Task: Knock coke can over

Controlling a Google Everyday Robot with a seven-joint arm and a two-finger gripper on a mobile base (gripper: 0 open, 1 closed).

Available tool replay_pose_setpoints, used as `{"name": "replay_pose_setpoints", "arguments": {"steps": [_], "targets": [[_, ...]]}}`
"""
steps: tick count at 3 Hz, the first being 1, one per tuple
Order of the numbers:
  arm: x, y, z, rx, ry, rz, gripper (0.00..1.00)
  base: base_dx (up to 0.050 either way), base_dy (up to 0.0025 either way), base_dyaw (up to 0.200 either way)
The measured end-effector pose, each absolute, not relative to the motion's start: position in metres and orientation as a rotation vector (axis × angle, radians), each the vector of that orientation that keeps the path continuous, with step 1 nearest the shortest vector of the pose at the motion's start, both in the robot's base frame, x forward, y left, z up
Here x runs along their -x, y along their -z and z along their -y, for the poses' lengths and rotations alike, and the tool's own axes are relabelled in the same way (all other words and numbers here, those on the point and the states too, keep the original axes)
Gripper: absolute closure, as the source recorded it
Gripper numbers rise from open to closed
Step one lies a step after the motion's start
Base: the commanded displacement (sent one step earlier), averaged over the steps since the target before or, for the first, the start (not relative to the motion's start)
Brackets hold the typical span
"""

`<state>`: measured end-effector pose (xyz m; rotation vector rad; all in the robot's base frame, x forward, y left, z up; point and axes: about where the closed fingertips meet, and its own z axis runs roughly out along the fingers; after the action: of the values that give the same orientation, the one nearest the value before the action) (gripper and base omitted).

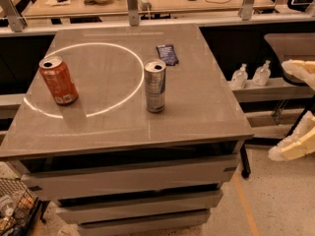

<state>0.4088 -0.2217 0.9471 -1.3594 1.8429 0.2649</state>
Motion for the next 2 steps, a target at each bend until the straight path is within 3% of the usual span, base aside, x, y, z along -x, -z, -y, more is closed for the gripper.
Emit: {"name": "replay_pose_setpoints", "arguments": {"steps": [2], "targets": [[-0.404, -0.938, 0.17, 1.174, -0.549, -1.71, 0.0, 0.0, 0.0, 0.0]]}}
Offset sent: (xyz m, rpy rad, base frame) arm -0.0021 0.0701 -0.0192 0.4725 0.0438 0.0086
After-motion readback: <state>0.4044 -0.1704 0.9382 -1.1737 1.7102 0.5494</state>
